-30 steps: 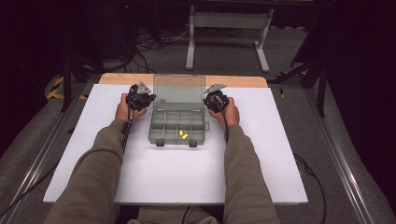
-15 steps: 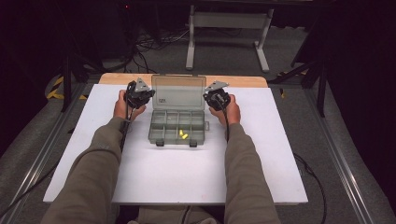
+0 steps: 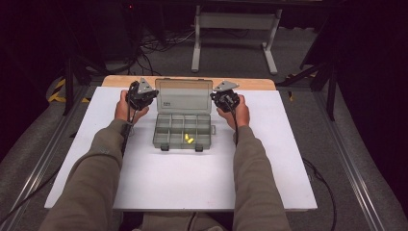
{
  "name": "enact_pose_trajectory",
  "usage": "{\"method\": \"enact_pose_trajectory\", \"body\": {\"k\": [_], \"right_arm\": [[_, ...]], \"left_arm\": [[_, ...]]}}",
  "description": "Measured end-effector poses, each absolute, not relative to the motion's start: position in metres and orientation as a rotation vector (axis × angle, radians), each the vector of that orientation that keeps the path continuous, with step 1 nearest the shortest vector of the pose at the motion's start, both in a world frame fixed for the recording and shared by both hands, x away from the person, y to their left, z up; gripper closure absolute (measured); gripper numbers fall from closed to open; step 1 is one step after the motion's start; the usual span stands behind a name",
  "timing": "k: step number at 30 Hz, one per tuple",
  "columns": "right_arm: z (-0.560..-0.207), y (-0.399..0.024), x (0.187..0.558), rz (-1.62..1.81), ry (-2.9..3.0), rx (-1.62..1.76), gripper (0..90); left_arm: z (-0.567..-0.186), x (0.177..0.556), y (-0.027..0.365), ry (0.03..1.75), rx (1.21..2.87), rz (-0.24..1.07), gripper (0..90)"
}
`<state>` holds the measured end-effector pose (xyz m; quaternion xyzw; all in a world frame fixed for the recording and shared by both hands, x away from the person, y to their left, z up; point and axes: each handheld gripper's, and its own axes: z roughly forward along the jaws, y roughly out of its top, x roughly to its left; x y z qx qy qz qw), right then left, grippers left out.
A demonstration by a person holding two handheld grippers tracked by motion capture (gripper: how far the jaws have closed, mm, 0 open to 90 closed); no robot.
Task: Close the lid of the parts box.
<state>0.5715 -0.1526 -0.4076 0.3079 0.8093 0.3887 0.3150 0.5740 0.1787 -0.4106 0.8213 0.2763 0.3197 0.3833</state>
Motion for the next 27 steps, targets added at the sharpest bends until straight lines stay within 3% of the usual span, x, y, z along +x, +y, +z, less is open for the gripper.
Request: {"method": "enact_pose_trajectory", "body": {"k": [27], "right_arm": [[-0.383,-0.149,0.558,1.018,2.097,0.749,90.0]], "left_arm": [[-0.385,0.564,0.174,0.668,2.096,0.865,90.0]]}}
